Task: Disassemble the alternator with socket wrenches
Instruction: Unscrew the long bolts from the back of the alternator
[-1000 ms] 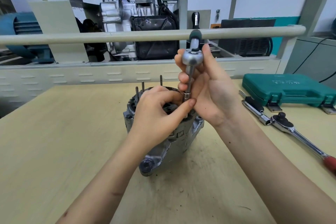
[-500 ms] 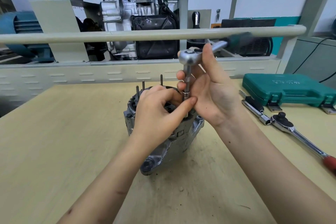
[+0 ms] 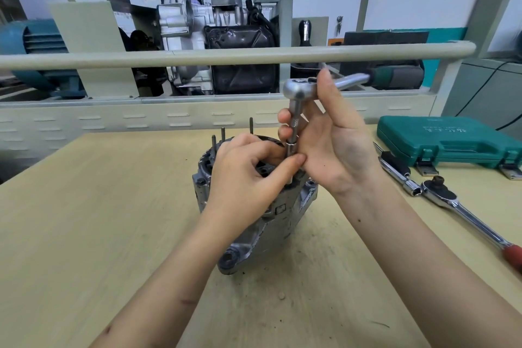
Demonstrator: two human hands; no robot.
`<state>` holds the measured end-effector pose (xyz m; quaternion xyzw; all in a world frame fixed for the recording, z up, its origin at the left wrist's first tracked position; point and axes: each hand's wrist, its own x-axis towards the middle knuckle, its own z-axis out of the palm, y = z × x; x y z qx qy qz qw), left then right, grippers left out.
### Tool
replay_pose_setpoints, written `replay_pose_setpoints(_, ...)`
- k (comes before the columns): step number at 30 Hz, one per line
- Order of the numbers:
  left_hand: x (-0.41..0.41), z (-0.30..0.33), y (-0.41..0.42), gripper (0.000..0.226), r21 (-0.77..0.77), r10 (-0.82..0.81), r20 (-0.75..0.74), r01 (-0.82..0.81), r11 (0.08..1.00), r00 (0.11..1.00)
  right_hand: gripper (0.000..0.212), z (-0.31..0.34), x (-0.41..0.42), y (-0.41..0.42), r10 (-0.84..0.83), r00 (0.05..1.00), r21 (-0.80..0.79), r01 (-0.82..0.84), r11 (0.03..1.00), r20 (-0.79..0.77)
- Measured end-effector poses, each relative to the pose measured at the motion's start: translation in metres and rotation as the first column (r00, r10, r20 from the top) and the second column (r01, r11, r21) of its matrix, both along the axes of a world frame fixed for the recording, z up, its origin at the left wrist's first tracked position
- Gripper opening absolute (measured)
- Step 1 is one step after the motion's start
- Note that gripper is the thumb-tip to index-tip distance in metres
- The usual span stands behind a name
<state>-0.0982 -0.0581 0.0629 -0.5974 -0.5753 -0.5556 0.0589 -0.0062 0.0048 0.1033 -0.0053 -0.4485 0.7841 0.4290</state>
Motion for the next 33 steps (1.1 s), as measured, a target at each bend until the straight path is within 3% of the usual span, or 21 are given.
replay_pose_setpoints(16,-0.0012,-0.0002,-0.0012,0.018,0.013,-0.018,0.069,0.017,1.0,0.997,0.037,0.0017,-0.0011,-0.0014,0.055,0.996,0.056,-0.059,0.997,0.068)
replay_pose_setpoints(26,-0.0015,-0.0021,0.0017,0.024,0.014,0.044,-0.005,-0.044,0.999,0.999,0.034,-0.0002,0.0006,0.0011,-0.015,1.0,-0.014,0.015,1.0,-0.003)
replay_pose_setpoints(33,-0.0004,0.0004,0.0009,0.022,-0.008,-0.007,-0.01,0.007,1.0,1.0,0.037,0.002,-0.0009,-0.0005,-0.023,0.995,0.049,0.019,0.999,0.093)
